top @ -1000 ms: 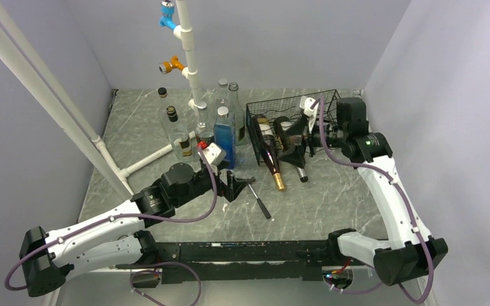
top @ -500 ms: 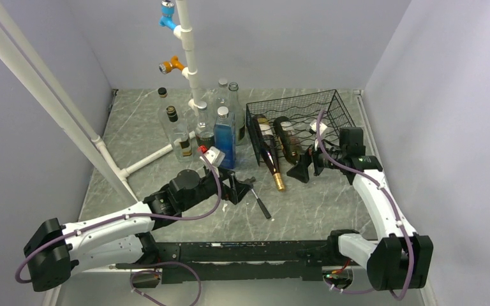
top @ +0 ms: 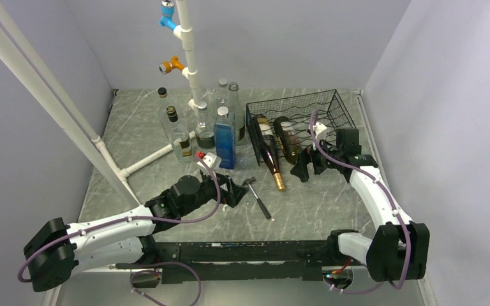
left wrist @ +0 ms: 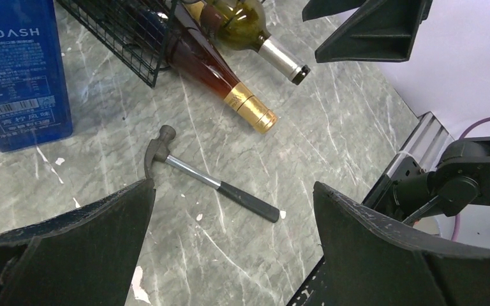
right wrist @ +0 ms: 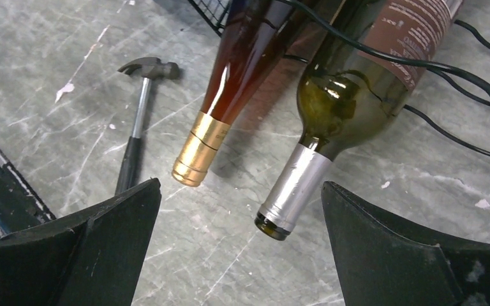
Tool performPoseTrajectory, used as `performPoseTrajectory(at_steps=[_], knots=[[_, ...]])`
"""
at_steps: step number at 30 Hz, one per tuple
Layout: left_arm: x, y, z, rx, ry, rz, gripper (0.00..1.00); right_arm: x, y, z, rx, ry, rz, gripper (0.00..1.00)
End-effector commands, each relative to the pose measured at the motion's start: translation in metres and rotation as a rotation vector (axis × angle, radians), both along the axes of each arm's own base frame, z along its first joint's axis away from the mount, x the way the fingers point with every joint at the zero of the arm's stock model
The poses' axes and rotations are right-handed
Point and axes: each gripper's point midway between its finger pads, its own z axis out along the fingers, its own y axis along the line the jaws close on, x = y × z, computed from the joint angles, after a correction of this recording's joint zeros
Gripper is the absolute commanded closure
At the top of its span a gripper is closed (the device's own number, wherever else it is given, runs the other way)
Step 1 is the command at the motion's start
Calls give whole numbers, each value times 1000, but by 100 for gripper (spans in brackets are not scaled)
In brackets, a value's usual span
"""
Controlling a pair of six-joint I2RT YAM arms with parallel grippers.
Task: Take the wine bottle off the wine rack
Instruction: Pick up the wine bottle from the wine rack.
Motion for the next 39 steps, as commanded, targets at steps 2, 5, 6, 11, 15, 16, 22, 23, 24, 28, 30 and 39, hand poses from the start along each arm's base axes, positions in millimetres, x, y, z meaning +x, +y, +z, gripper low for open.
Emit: performPoseTrajectory(at_steps=[2, 5, 6, 11, 15, 16, 22, 23, 24, 28, 30, 39], knots=[[7, 5, 15, -57, -38, 45, 1, 15, -10, -4, -37, -28, -64, 0], [7, 7, 14, -56, -41, 53, 1, 17, -11, -8, -42, -24, -77, 0], [7, 9, 14, -57, -41, 57, 1, 18, -11, -9, -45, -24, -82, 0], [7, 13, 12, -60, -44, 70, 1, 21, -11, -11, -46, -22, -99, 0], [7, 15, 12, -65, -41, 76, 1, 23, -7, -13, -45, -16, -98, 0], [7, 15, 11, -65, -40, 77, 1, 23, -4, -14, -43, -16, -93, 0], [7, 15, 10, -62, -38, 76, 1, 29, -5, -26, -87, 9, -138, 1], [7, 15, 10, -63, -38, 77, 1, 31, -7, -26, -94, 8, -157, 2], [7, 15, 9, -63, -38, 78, 1, 34, -10, -28, -102, 13, -187, 3], [7, 15, 9, -65, -38, 77, 1, 42, -19, -35, -130, 24, -257, 8], [7, 15, 9, -62, -38, 78, 1, 45, -20, -39, -149, 28, -266, 11], [7, 17, 4, -61, -31, 82, 1, 56, -13, -53, -212, 41, -270, 20]])
